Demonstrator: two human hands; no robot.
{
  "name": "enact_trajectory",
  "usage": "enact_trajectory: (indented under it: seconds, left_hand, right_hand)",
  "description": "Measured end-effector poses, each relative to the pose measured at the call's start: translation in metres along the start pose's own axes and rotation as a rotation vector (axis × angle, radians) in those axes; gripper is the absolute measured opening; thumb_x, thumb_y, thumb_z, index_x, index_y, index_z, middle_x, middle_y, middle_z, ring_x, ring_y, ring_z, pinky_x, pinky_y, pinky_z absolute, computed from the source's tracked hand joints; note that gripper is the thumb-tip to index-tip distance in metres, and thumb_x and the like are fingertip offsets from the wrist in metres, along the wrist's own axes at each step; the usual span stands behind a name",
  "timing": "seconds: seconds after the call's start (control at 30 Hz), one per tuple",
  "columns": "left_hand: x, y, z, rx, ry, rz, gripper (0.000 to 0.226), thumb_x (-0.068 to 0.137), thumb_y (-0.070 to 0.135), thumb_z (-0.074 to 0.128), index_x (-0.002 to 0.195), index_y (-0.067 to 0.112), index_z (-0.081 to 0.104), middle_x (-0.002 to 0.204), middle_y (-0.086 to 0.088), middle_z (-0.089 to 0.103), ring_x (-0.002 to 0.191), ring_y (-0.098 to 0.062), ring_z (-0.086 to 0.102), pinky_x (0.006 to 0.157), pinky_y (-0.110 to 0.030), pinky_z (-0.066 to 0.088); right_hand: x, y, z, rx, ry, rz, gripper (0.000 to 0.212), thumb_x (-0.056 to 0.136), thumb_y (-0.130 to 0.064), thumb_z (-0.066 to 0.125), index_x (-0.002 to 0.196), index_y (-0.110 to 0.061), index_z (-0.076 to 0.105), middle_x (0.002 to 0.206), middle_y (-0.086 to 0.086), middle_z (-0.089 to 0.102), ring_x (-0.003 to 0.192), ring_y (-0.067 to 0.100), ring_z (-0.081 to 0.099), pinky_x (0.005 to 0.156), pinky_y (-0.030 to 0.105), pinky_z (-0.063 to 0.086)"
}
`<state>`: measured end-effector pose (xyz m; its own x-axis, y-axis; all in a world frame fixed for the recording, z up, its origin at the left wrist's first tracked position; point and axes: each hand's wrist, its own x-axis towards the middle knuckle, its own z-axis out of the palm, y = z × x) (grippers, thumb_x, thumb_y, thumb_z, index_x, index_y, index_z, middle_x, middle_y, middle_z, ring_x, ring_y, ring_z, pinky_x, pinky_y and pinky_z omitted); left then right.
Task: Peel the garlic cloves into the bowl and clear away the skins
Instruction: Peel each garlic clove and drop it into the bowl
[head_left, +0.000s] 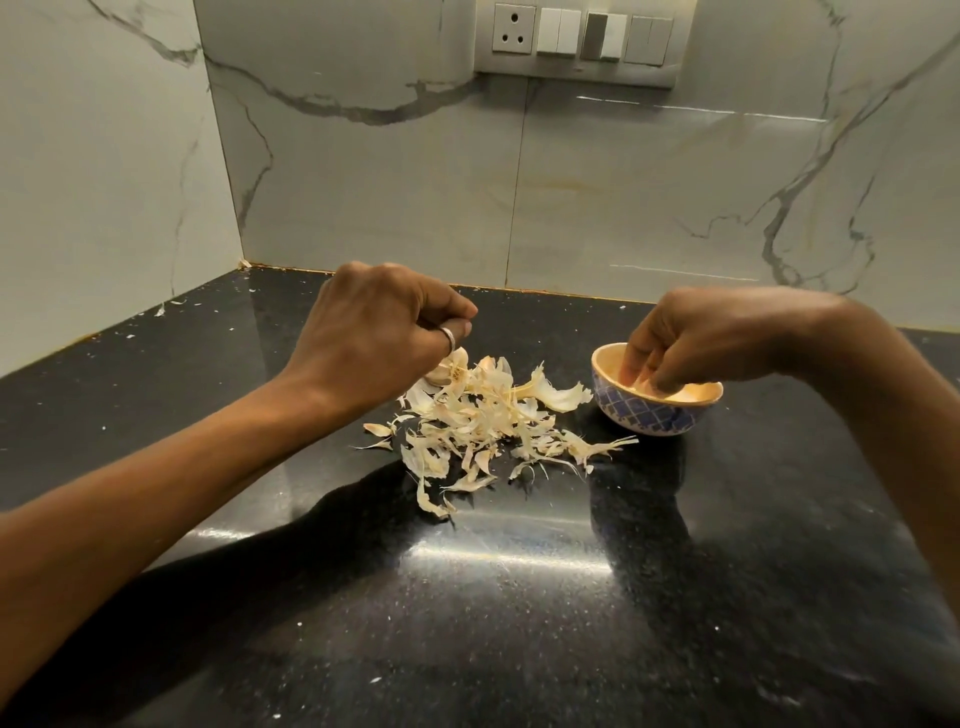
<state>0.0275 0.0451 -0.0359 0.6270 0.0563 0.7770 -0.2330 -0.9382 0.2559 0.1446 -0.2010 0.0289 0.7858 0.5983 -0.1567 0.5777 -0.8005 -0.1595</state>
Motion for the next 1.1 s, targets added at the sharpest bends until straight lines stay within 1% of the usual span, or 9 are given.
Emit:
enact_trajectory:
  seconds: [0.1, 0.2, 0.3, 0.43, 0.67, 0.83, 0.9, 0.97, 1.1]
  left_hand:
    - [0.001, 0.0, -0.001, -0.004, 0.008, -0.005, 0.014, 0.087, 0.026, 0.077, 0.099, 0.021, 0.08, 0.089, 0.003, 0.078, 0.077, -0.004, 0.071, 0.075, -0.016, 0.052]
    - [0.001, -0.001, 0.002, 0.03, 0.036, 0.02, 0.014, 0.089, 0.016, 0.073, 0.101, 0.018, 0.08, 0.094, 0.001, 0.078, 0.082, -0.008, 0.073, 0.078, -0.019, 0.053]
    - [-0.001, -0.002, 0.004, 0.033, 0.027, 0.009, 0.018, 0.09, 0.01, 0.065, 0.097, 0.016, 0.08, 0.093, 0.0, 0.079, 0.08, -0.009, 0.072, 0.078, -0.029, 0.059]
    - [-0.001, -0.001, 0.002, 0.003, 0.014, -0.018, 0.026, 0.087, 0.017, 0.054, 0.093, 0.02, 0.079, 0.086, 0.004, 0.078, 0.074, -0.008, 0.07, 0.075, -0.026, 0.056]
    - [-0.002, -0.003, 0.002, 0.048, 0.036, -0.009, 0.019, 0.088, 0.024, 0.064, 0.1, 0.026, 0.08, 0.088, 0.006, 0.078, 0.077, -0.009, 0.072, 0.075, -0.033, 0.06]
    - [-0.002, -0.003, 0.002, 0.077, 0.041, -0.037, 0.019, 0.09, 0.021, 0.066, 0.102, 0.027, 0.079, 0.092, 0.005, 0.078, 0.079, -0.012, 0.072, 0.077, -0.035, 0.06]
    - [-0.003, -0.003, 0.003, 0.082, 0.02, -0.047, 0.019, 0.09, 0.021, 0.067, 0.105, 0.027, 0.079, 0.092, 0.005, 0.078, 0.08, -0.012, 0.072, 0.078, -0.036, 0.06]
    - [-0.004, -0.004, 0.004, 0.063, -0.025, -0.064, 0.021, 0.091, 0.023, 0.067, 0.109, 0.025, 0.077, 0.093, 0.004, 0.078, 0.082, -0.012, 0.071, 0.08, -0.037, 0.06]
    - [-0.004, -0.002, 0.006, 0.0, -0.121, -0.067, 0.026, 0.093, 0.026, 0.068, 0.118, 0.021, 0.073, 0.099, 0.004, 0.076, 0.086, -0.007, 0.068, 0.085, -0.037, 0.059]
  right_hand:
    - [-0.001, -0.001, -0.002, -0.021, 0.045, -0.019, 0.018, 0.093, -0.016, 0.072, 0.105, -0.028, 0.076, 0.1, -0.011, 0.071, 0.094, 0.009, 0.063, 0.084, 0.032, 0.051]
    - [0.002, -0.006, -0.001, 0.044, 0.264, -0.135, 0.012, 0.094, -0.02, 0.07, 0.105, -0.022, 0.075, 0.102, -0.006, 0.073, 0.092, 0.007, 0.065, 0.083, 0.028, 0.053]
    - [0.012, -0.025, 0.008, 0.205, 0.405, -0.312, 0.018, 0.094, -0.016, 0.069, 0.112, -0.015, 0.071, 0.106, -0.005, 0.07, 0.094, 0.004, 0.066, 0.082, 0.016, 0.053]
    - [0.039, -0.058, 0.022, 0.153, 0.389, -0.399, 0.025, 0.096, -0.012, 0.066, 0.121, -0.011, 0.068, 0.114, 0.001, 0.07, 0.103, 0.012, 0.067, 0.085, 0.016, 0.05]
    - [0.069, -0.081, 0.045, -0.041, 0.229, -0.364, 0.024, 0.1, -0.018, 0.061, 0.122, -0.013, 0.07, 0.116, 0.003, 0.071, 0.103, 0.018, 0.065, 0.09, 0.031, 0.054]
    - [0.067, -0.078, 0.053, -0.024, 0.206, -0.378, 0.028, 0.097, -0.012, 0.063, 0.121, -0.021, 0.072, 0.104, -0.006, 0.069, 0.087, 0.01, 0.06, 0.072, 0.018, 0.046]
    - [0.067, -0.078, 0.053, 0.018, 0.232, -0.386, 0.022, 0.094, -0.01, 0.067, 0.113, -0.019, 0.075, 0.09, -0.01, 0.068, 0.076, 0.002, 0.059, 0.066, 0.013, 0.044]
    - [0.066, -0.079, 0.053, 0.031, 0.258, -0.387, 0.016, 0.093, -0.01, 0.069, 0.106, -0.016, 0.075, 0.079, -0.013, 0.064, 0.07, 0.0, 0.056, 0.06, 0.013, 0.041]
    - [0.059, -0.081, 0.044, 0.029, 0.321, -0.395, 0.013, 0.093, -0.014, 0.07, 0.105, -0.012, 0.073, 0.081, -0.01, 0.062, 0.072, 0.004, 0.056, 0.059, 0.016, 0.04]
